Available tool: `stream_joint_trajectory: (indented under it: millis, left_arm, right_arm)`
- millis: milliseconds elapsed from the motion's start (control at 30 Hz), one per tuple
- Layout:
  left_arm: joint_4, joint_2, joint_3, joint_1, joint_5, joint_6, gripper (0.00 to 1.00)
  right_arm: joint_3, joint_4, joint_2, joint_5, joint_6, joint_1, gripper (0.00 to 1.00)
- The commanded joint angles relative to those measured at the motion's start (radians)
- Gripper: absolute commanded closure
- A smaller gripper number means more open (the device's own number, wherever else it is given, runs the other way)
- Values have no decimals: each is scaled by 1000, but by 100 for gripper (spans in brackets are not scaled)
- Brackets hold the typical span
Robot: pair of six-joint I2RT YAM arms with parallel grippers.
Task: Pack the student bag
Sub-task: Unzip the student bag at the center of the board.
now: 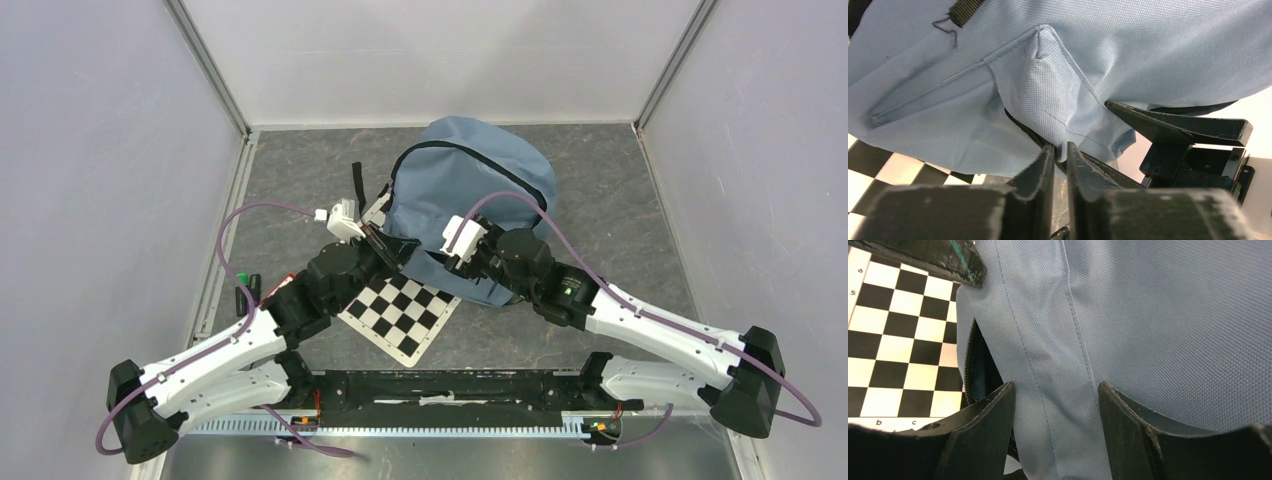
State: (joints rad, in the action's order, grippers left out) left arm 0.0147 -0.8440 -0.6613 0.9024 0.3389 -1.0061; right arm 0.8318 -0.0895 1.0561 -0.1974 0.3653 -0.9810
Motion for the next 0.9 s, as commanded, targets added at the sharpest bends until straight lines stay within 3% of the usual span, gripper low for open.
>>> stream_joint_trajectory:
  millis: [0, 67, 167, 533, 867]
  left_arm:
    - [-19, 28, 11, -10, 55, -6, 62]
    - [-19, 24, 16, -10, 58, -2, 44]
    - [18, 13, 19, -10, 55, 0, 35]
    - [34, -67, 35, 17, -18, 14, 19]
    - [60, -137, 35, 81, 52, 20, 17]
  right_arm:
    - [-23, -66, 36, -22, -6, -25, 34]
    - [-32, -66, 35, -28, -11, -32, 34]
    - [-40, -57, 33, -39, -17, -41, 37]
    - [-37, -31, 47, -33, -32, -57, 38]
    - [-17, -7, 53, -83, -54, -66, 37]
